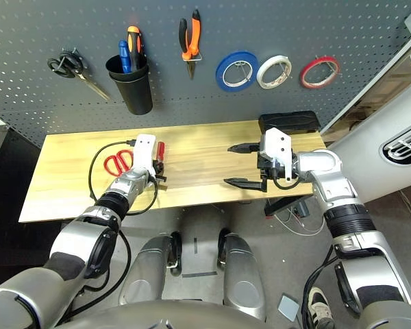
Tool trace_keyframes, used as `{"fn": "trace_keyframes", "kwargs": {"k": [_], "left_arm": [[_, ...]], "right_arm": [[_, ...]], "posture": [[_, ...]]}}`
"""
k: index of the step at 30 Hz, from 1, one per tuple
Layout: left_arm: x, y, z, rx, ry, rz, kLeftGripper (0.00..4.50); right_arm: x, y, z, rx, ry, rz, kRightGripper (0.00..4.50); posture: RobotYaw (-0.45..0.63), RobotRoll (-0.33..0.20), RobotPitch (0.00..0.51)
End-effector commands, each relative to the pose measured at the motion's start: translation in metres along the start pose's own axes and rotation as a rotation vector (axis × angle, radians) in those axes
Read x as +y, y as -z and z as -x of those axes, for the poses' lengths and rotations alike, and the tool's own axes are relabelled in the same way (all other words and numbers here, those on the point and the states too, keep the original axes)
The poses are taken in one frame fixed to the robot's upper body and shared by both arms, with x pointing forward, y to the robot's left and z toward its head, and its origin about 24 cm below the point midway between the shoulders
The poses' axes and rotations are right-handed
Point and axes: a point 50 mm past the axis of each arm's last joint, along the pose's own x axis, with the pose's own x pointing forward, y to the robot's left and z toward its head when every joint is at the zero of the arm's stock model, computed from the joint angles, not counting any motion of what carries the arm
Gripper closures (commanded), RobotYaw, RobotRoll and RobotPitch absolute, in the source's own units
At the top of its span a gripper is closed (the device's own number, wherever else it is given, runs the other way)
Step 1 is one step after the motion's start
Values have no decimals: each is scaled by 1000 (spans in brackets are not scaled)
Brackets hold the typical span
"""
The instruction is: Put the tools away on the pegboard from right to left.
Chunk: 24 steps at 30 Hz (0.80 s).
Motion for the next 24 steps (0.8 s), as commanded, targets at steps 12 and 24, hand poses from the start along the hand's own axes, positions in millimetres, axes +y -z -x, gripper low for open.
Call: {"fn": "trace_keyframes", "kwargs": {"k": [12,24], "left_arm": [[-1,-10,106,-182,29,-15,3704],[26,-46,178,-502,-136,-89,3704]], "right_arm": [[-20,1,16,-36,22,-49,0],[-38,1,15,-36,37,-40,0]], "posture": [[38,0,181],[105,0,159]]}}
